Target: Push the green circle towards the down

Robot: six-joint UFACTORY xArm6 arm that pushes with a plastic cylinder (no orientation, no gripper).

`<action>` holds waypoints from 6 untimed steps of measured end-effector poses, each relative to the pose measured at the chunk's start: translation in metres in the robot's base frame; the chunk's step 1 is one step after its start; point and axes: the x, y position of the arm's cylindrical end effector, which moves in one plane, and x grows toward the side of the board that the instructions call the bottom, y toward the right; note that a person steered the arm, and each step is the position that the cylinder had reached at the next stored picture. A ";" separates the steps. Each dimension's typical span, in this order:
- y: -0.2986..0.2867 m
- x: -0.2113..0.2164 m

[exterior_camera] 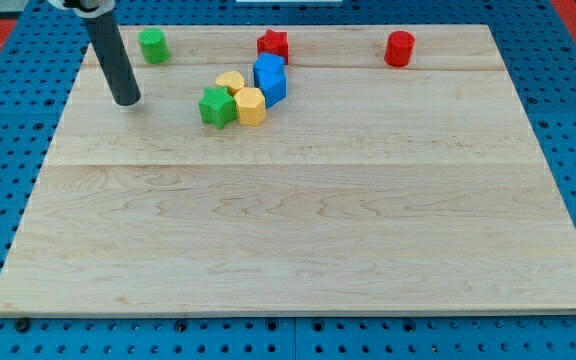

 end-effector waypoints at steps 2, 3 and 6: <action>0.003 -0.001; -0.002 -0.024; -0.008 -0.142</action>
